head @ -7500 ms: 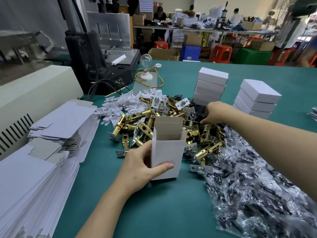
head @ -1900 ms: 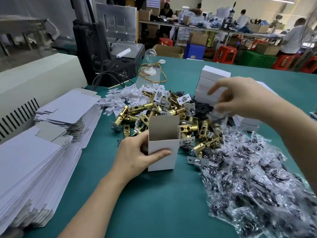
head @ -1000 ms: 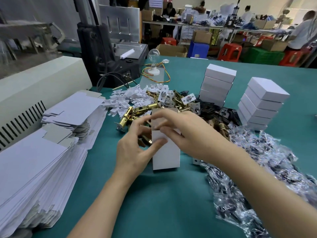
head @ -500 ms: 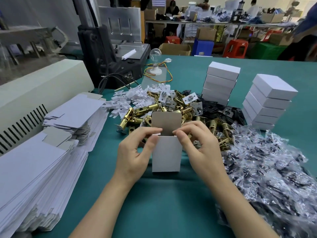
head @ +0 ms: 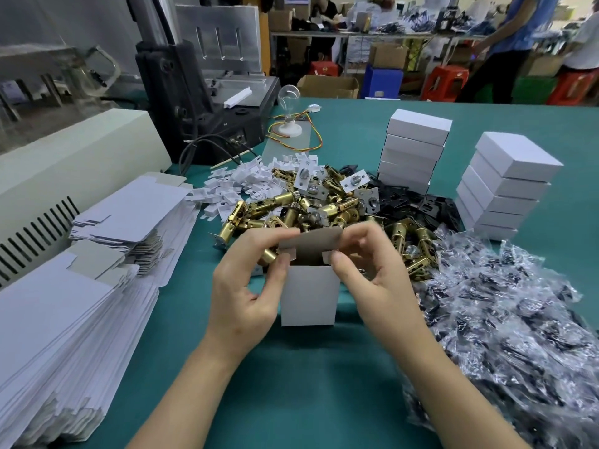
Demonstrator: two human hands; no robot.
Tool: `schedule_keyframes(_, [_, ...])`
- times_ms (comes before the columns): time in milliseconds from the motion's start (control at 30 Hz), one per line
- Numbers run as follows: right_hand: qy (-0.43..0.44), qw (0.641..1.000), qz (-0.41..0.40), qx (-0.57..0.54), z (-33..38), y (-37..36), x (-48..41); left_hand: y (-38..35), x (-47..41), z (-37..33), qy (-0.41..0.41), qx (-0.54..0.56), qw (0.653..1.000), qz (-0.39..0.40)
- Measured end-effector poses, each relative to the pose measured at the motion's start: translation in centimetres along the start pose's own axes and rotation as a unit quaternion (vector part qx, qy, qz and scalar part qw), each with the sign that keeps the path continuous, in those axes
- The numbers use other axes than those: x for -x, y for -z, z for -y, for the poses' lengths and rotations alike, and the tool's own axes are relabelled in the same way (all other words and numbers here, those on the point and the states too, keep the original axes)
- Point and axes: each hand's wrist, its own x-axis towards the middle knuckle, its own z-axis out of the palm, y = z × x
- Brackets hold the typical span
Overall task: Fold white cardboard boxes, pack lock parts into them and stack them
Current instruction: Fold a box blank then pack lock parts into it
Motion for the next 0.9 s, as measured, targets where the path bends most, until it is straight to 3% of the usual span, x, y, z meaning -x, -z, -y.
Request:
schedule_keyframes(100, [-0.008, 0.999, 0.001, -0.051, 0.1, 0.0, -0.1, 0.1, -0.1, 0.0, -0.024, 0.014, 1.0, 0.011])
schedule_keyframes(400, [0.03, 0.996, 0.065, 0.053, 0.4, 0.6, 1.0, 0.4, 0.6, 0.8, -0.026, -0.007, 0.998, 0.049])
schedule_keyframes(533, [0.02, 0.997, 0.044, 0.063, 0.6, 0.4, 1.1, 0.5, 0.6, 0.9, -0.016, 0.009, 0.998, 0.061])
schedule_keyframes(900, [0.048, 0.993, 0.023, 0.101, -0.1, 0.2, 1.0, -0.1, 0.3, -0.4, 0.087, 0.035, 0.995, 0.027])
